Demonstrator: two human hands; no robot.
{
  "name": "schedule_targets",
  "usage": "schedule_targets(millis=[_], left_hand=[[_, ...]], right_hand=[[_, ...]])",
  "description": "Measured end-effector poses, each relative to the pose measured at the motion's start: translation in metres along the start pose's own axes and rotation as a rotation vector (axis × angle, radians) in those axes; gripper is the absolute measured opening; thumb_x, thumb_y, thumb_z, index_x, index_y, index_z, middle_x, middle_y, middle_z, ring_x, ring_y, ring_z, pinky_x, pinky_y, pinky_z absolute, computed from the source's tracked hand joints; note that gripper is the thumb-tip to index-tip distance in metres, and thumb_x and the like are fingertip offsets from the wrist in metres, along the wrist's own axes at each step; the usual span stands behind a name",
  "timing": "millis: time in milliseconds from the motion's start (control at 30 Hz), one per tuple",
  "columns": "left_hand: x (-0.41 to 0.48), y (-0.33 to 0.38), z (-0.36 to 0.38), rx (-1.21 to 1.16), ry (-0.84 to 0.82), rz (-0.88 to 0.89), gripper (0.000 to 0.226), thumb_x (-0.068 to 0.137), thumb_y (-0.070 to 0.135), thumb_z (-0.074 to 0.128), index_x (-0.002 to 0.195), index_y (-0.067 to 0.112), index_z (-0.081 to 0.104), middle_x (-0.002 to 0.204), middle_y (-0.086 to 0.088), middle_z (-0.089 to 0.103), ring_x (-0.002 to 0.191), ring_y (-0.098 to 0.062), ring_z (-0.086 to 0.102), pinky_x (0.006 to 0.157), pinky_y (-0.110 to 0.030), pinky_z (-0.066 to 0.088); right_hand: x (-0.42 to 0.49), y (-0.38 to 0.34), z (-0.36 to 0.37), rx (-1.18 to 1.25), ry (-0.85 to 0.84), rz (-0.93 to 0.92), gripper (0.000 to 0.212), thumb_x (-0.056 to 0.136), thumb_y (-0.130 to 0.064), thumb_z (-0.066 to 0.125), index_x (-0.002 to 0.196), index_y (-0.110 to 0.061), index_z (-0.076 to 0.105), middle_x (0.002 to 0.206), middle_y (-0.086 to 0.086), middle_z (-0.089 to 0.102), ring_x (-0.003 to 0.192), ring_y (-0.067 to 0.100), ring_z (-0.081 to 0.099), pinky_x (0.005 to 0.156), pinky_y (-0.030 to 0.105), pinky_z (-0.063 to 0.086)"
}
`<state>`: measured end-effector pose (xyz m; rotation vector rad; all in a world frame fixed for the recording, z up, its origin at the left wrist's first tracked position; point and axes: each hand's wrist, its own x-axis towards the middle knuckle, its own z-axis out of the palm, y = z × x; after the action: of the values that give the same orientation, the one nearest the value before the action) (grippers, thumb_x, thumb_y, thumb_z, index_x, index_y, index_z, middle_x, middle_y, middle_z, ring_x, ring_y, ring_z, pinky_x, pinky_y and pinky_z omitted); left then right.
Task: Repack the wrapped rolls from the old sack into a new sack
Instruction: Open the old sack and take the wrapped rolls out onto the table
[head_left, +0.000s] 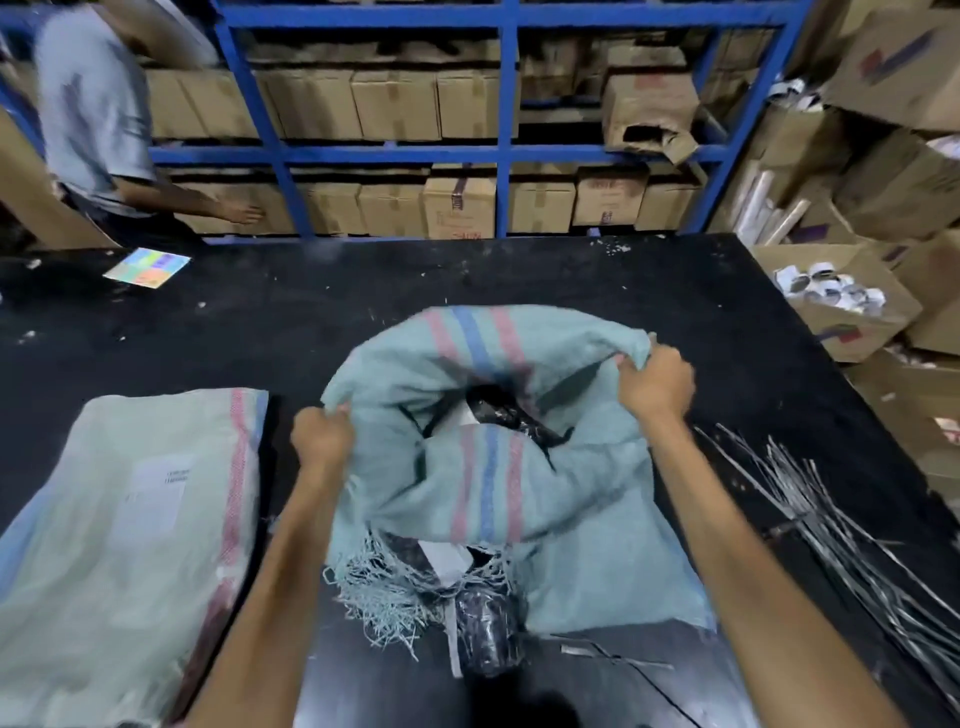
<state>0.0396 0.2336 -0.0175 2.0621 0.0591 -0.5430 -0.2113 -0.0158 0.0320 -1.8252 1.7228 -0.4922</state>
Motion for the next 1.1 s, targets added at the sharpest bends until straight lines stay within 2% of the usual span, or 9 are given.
schedule_targets(millis=[67, 133, 267, 400, 600, 767, 933, 1033, 1100], left_hand=[[0.001, 0.015, 0.023, -0.505, -0.246, -0.278, 0.041, 0.102, 0.025, 0.048, 0.128, -0.006, 0.056, 0.106, -0.014, 0.062, 0.101, -0.032, 0.063, 0.078, -0.034, 0.057], [0.006, 0.020, 0.018, -0.700, -0.291, -0.359, 0.031, 0.105, 0.020, 0.038, 0.116, 0.003, 0.061, 0.097, -0.005, 0.061, 0.105, -0.023, 0.058, 0.087, -0.032, 0.049], [0.059, 0.016, -0.048, -0.513, -0.322, -0.275, 0.027, 0.101, 0.012, 0.036, 0.103, 0.009, 0.063, 0.067, -0.003, 0.070, 0.068, -0.019, 0.066, 0.067, -0.025, 0.053], [0.075, 0.022, -0.090, -0.394, -0.514, -0.334, 0.013, 0.078, 0.021, 0.068, 0.085, 0.012, 0.074, 0.100, -0.010, 0.070, 0.084, -0.026, 0.068, 0.077, -0.039, 0.058], [0.072, 0.042, -0.085, 0.015, -0.495, 0.090, 0.059, 0.066, 0.033, 0.086, 0.115, 0.002, 0.072, 0.114, -0.012, 0.073, 0.106, -0.029, 0.069, 0.094, -0.038, 0.053], [0.063, 0.009, -0.054, 0.483, -0.018, 0.195, 0.041, 0.071, 0.036, 0.088, 0.066, 0.007, 0.060, 0.070, -0.010, 0.054, 0.068, -0.023, 0.053, 0.064, -0.031, 0.038], [0.046, -0.011, -0.026, 0.009, 0.037, 0.048, 0.019, 0.096, 0.015, 0.060, 0.079, 0.009, 0.053, 0.084, -0.011, 0.055, 0.088, -0.024, 0.053, 0.075, -0.033, 0.041], [0.039, -0.010, -0.012, -0.328, -0.170, -0.147, 0.011, 0.100, 0.014, 0.043, 0.105, 0.013, 0.052, 0.108, -0.010, 0.059, 0.090, -0.026, 0.059, 0.086, -0.037, 0.050], [0.052, -0.021, -0.025, -0.353, -0.263, -0.172, 0.019, 0.097, 0.025, 0.041, 0.094, 0.013, 0.056, 0.098, -0.005, 0.063, 0.087, -0.025, 0.061, 0.085, -0.037, 0.049]], right_hand=[[0.001, -0.013, 0.024, 0.392, -0.203, 0.145, 0.030, 0.088, -0.023, 0.063, 0.112, -0.006, 0.062, 0.106, 0.017, 0.067, 0.091, 0.036, 0.066, 0.076, 0.040, 0.054], [0.012, -0.007, 0.026, 0.554, -0.471, 0.203, 0.017, 0.087, -0.013, 0.059, 0.104, -0.008, 0.060, 0.097, 0.014, 0.064, 0.075, 0.025, 0.063, 0.068, 0.031, 0.054], [0.050, 0.004, -0.014, 0.558, -0.774, 0.258, 0.007, 0.093, -0.011, 0.060, 0.090, -0.016, 0.064, 0.069, -0.007, 0.070, 0.056, 0.001, 0.066, 0.060, 0.017, 0.055], [0.089, 0.032, -0.036, 0.783, -1.041, 0.421, 0.072, 0.050, -0.026, 0.098, 0.113, -0.006, 0.069, 0.106, 0.014, 0.074, 0.099, 0.027, 0.070, 0.105, 0.042, 0.049], [0.079, 0.017, -0.018, 0.257, -0.697, -0.002, 0.087, 0.049, -0.028, 0.101, 0.123, -0.017, 0.058, 0.117, 0.008, 0.068, 0.105, 0.019, 0.067, 0.093, 0.038, 0.056], [0.058, 0.023, 0.005, -0.177, -0.132, -0.259, 0.041, 0.065, -0.043, 0.090, 0.093, -0.021, 0.068, 0.096, 0.007, 0.069, 0.102, 0.029, 0.062, 0.083, 0.034, 0.046], [0.042, 0.030, 0.027, 0.155, -0.113, -0.027, 0.007, 0.084, -0.015, 0.070, 0.088, -0.017, 0.076, 0.100, 0.016, 0.073, 0.098, 0.034, 0.068, 0.086, 0.042, 0.057], [0.045, 0.034, 0.039, 0.390, -0.329, 0.188, 0.008, 0.090, -0.009, 0.061, 0.087, -0.010, 0.068, 0.101, 0.017, 0.067, 0.084, 0.029, 0.065, 0.076, 0.037, 0.054], [0.051, 0.045, 0.033, 0.252, -0.498, 0.213, 0.010, 0.094, -0.010, 0.060, 0.094, -0.004, 0.068, 0.102, 0.015, 0.065, 0.088, 0.025, 0.060, 0.082, 0.037, 0.052]])
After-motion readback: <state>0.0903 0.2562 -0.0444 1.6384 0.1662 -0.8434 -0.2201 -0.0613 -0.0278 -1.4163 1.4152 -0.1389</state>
